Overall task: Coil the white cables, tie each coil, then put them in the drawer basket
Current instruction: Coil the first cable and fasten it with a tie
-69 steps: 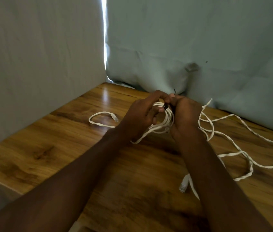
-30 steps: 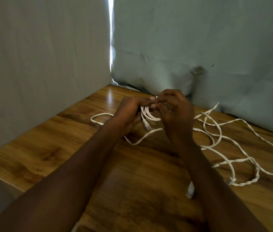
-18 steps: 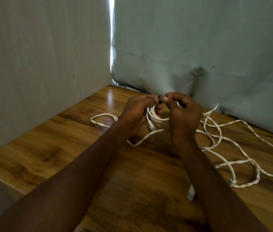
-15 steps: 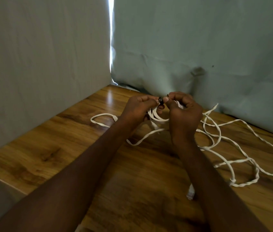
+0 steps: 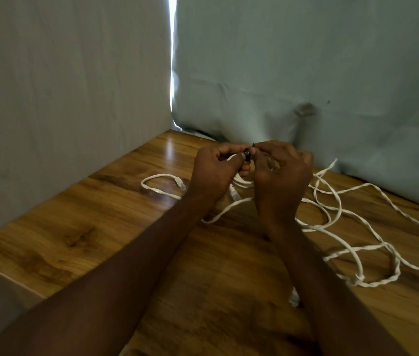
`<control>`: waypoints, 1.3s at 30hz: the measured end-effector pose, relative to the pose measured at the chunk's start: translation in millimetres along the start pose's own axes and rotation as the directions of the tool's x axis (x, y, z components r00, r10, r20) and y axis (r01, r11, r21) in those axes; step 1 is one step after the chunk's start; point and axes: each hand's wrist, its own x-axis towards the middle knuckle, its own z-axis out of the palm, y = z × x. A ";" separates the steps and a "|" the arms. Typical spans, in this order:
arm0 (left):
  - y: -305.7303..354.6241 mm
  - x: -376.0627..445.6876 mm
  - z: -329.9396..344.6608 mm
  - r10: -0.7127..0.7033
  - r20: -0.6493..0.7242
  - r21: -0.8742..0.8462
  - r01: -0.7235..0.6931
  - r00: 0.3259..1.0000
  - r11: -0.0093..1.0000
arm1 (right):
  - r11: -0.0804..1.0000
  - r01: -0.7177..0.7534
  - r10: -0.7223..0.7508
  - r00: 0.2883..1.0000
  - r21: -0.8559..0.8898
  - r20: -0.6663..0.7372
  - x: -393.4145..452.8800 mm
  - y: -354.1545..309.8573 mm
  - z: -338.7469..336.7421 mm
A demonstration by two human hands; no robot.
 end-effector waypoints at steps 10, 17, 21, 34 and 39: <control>-1.5 -0.8 2.1 0.017 -0.042 0.029 -0.016 0.999 0.999 | 0.988 0.057 -0.060 0.998 -0.144 -0.015 -3.5 -2.6 -3.0; -8.7 -0.9 4.8 0.004 -0.057 0.021 -0.003 0.998 1.000 | 0.921 0.058 0.000 0.989 -0.385 0.150 -3.7 1.3 1.4; -10.6 -0.3 6.2 -0.018 -0.046 0.021 0.019 0.999 1.000 | 0.929 0.044 0.018 0.986 -0.368 0.164 -1.9 0.2 -0.6; -7.5 -1.8 4.3 -0.035 -0.009 -0.002 0.035 0.999 0.999 | 0.955 0.008 0.054 0.978 -0.297 0.200 4.4 -1.0 -2.7; -5.9 -2.6 2.2 -0.030 0.030 -0.013 0.030 0.999 0.999 | 0.957 0.099 -0.030 0.969 -0.273 0.244 6.7 -3.7 -7.0</control>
